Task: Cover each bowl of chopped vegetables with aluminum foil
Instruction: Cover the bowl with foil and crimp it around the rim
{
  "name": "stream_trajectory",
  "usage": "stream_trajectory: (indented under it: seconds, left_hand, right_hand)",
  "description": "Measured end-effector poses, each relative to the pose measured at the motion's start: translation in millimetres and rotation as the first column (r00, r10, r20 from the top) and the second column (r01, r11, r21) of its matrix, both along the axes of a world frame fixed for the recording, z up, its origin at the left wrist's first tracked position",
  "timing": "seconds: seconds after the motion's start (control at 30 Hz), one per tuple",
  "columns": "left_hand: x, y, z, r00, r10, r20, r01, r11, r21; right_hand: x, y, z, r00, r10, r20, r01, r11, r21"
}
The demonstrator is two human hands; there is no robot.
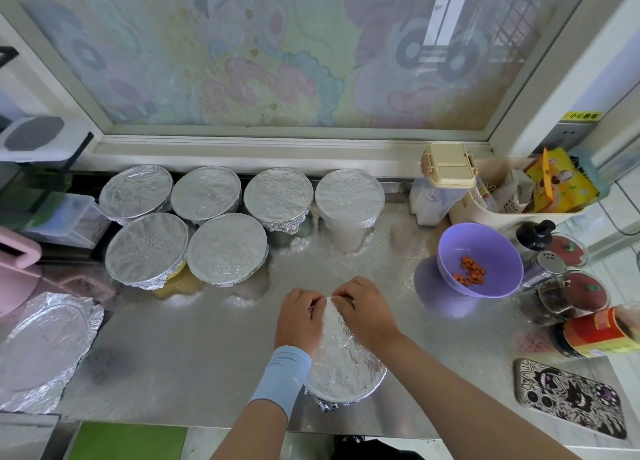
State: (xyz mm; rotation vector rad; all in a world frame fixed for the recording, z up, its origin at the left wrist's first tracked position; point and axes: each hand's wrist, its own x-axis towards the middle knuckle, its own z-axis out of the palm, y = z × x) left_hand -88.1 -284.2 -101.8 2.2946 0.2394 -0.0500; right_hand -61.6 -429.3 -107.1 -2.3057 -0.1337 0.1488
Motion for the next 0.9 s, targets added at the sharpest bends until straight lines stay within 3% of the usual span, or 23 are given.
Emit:
stream_trajectory:
  seconds: [0.27, 0.47, 0.6, 0.73, 0.9]
  left_hand:
    - [0.0, 0.9, -1.9, 0.998, 0.056, -0.041, -0.055, 0.998, 0.018]
    - [-10.7, 2.3, 1.0, 0.996, 0.076, -0.047, -0.072, 0.994, 0.08]
    - [-6.0, -2.2, 8.4, 0.999, 0.029, -0.02, -0.027, 0.996, 0.088]
    - [3.8, -8.9, 11.6, 0.994, -0.098, -0.048, 0.101, 0.992, 0.07]
    - [3.2, -7.8, 1.3, 0.996, -0.072, -0.047, 0.073, 0.997, 0.027]
  right_hand:
    - [3.2, 1.5, -1.5, 1.0, 0.002, -0.03, -0.003, 1.0, -0.02]
    - [2.2, -0.2, 0.9, 0.992, 0.123, 0.003, -0.122, 0.985, -0.126]
    - [-5.3, -3.7, 0.5, 0.996, 0.015, 0.088, -0.001, 0.988, -0.152]
    - [-7.1, -7.2, 4.0, 0.999, -0.035, 0.022, 0.037, 0.996, -0.076]
    - [-12.6, -9.9, 0.4, 0.998, -0.066, -0.019, 0.066, 0.998, -0.016]
